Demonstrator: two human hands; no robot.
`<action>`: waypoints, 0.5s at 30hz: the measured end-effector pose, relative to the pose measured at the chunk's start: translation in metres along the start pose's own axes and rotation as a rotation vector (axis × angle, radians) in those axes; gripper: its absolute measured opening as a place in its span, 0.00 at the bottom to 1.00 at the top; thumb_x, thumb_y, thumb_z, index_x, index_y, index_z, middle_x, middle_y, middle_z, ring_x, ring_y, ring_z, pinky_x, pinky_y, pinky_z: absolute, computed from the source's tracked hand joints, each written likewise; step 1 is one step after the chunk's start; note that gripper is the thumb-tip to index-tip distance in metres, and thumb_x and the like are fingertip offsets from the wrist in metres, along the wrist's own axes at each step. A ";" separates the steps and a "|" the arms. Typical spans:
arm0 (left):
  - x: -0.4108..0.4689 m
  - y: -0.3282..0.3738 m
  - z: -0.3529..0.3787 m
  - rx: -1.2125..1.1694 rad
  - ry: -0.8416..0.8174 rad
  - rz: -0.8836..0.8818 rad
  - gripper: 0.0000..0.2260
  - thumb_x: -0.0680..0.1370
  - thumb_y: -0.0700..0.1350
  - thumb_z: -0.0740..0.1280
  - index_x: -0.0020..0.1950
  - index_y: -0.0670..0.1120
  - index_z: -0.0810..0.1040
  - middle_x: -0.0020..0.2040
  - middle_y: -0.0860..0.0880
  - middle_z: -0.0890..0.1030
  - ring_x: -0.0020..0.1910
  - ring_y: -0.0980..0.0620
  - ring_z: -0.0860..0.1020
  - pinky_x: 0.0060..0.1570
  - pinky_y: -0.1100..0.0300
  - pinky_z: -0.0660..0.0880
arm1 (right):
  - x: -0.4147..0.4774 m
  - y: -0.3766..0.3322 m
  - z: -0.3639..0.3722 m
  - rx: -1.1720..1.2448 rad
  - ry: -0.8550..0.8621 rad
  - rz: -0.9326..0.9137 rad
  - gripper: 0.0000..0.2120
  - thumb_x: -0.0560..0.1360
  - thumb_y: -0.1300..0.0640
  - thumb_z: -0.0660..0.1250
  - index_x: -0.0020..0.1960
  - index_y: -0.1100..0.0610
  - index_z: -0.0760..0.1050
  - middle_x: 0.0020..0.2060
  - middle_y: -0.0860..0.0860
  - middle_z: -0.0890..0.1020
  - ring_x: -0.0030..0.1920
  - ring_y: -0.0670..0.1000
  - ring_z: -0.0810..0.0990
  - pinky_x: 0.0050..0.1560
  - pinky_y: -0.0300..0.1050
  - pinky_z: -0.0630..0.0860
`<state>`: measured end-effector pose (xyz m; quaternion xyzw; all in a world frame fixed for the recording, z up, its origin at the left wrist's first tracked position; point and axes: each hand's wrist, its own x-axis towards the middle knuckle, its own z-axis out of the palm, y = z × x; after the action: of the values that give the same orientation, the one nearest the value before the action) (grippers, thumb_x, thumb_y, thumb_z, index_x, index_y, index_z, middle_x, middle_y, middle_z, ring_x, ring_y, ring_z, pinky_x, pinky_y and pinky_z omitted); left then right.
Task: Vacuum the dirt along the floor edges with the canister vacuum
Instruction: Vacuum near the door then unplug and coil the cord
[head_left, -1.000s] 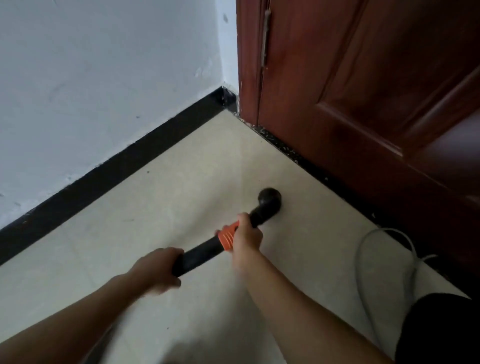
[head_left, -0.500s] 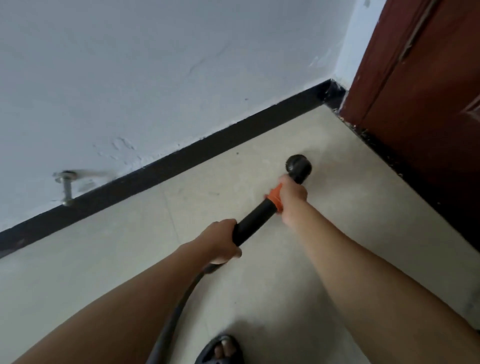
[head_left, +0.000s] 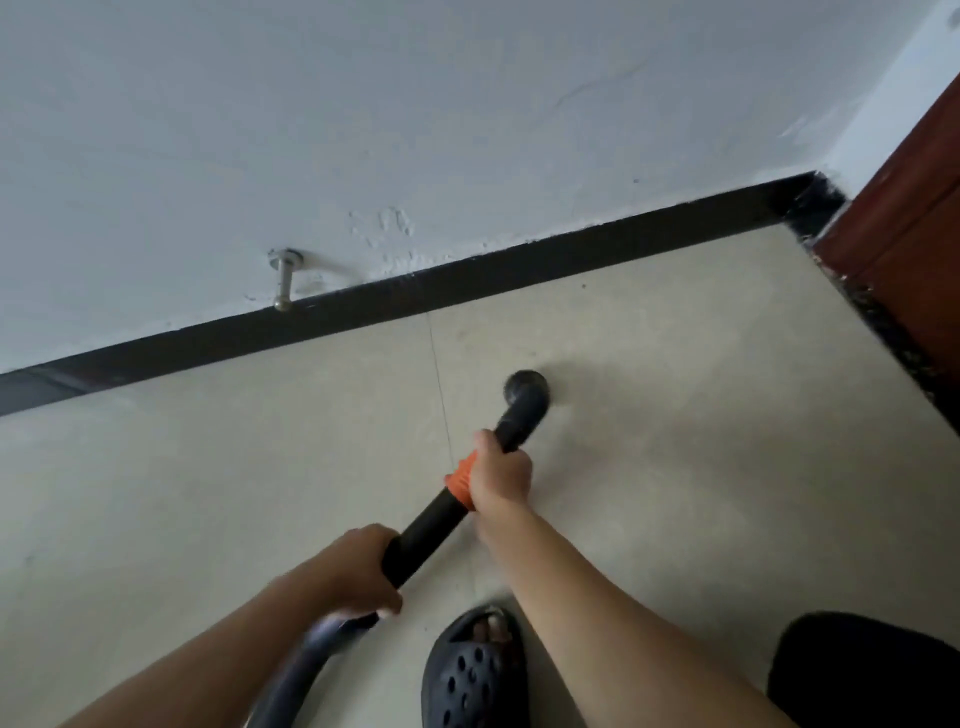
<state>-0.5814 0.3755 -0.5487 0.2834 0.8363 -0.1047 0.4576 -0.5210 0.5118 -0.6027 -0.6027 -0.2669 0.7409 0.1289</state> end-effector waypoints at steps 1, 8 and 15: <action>0.004 0.012 0.001 0.027 0.046 0.063 0.13 0.67 0.44 0.71 0.48 0.51 0.71 0.47 0.51 0.77 0.46 0.51 0.76 0.42 0.61 0.71 | -0.004 -0.008 -0.023 0.074 0.092 -0.001 0.12 0.75 0.55 0.66 0.50 0.66 0.75 0.28 0.54 0.79 0.24 0.52 0.79 0.30 0.46 0.79; -0.001 0.059 -0.010 0.118 0.128 0.218 0.11 0.72 0.43 0.68 0.49 0.52 0.69 0.48 0.51 0.75 0.47 0.50 0.74 0.44 0.59 0.69 | -0.023 -0.039 -0.078 0.206 0.198 0.072 0.15 0.77 0.53 0.66 0.57 0.64 0.72 0.41 0.57 0.80 0.42 0.57 0.83 0.51 0.54 0.81; -0.035 -0.003 0.022 0.003 0.048 0.069 0.11 0.71 0.44 0.67 0.52 0.49 0.71 0.45 0.52 0.75 0.45 0.53 0.73 0.38 0.65 0.68 | -0.042 -0.007 -0.027 -0.122 -0.008 0.144 0.24 0.75 0.47 0.68 0.64 0.60 0.71 0.51 0.56 0.80 0.50 0.58 0.81 0.55 0.55 0.80</action>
<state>-0.5529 0.3509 -0.5325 0.3150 0.8366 -0.0831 0.4404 -0.4859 0.5022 -0.5677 -0.6242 -0.2681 0.7329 0.0372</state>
